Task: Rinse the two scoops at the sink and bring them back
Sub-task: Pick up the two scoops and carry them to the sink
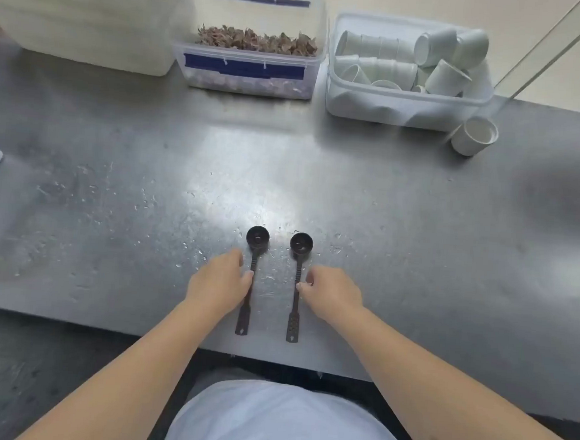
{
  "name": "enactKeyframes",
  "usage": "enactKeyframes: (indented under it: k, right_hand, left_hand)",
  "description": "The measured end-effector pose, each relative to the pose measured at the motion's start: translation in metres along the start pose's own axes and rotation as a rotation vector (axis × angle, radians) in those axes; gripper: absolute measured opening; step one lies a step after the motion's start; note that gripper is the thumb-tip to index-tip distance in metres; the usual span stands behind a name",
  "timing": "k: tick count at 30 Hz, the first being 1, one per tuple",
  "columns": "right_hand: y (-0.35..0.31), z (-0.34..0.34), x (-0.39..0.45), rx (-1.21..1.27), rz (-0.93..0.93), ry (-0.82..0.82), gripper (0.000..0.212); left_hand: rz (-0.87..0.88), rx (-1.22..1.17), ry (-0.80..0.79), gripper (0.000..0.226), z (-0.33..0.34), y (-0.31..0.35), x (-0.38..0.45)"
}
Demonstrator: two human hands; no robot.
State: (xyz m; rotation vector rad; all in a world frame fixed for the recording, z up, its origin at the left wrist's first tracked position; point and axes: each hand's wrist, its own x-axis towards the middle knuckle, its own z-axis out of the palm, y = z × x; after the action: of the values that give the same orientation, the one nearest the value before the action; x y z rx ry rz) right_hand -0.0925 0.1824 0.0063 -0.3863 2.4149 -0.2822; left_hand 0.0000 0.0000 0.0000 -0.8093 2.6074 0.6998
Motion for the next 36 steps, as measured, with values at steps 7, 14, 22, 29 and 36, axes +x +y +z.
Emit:
enactKeyframes:
  k: [7, 14, 22, 29, 36]
  right_hand:
    - [-0.016, 0.017, 0.019, 0.285, 0.239, 0.004, 0.030]
    - [-0.017, 0.021, 0.035, 0.447, 0.302, -0.019, 0.026]
    - [-0.007, 0.016, 0.028, 0.767, 0.284, -0.129, 0.020]
    - [-0.015, -0.009, 0.017, 0.883, 0.128, -0.215, 0.013]
    - [-0.058, -0.020, -0.005, 0.710, -0.133, -0.373, 0.010]
  left_hand:
    - [-0.016, -0.108, -0.141, 0.014, 0.007, 0.001, 0.031]
    - [-0.025, -0.170, -0.210, 0.021, 0.006, -0.006, 0.044]
    - [-0.129, -0.517, -0.425, 0.023, -0.004, -0.016, 0.054]
    - [-0.207, -0.770, -0.505, 0.014, -0.030, -0.028, 0.027]
    - [-0.303, -0.977, -0.289, 0.008, -0.041, -0.048, -0.063]
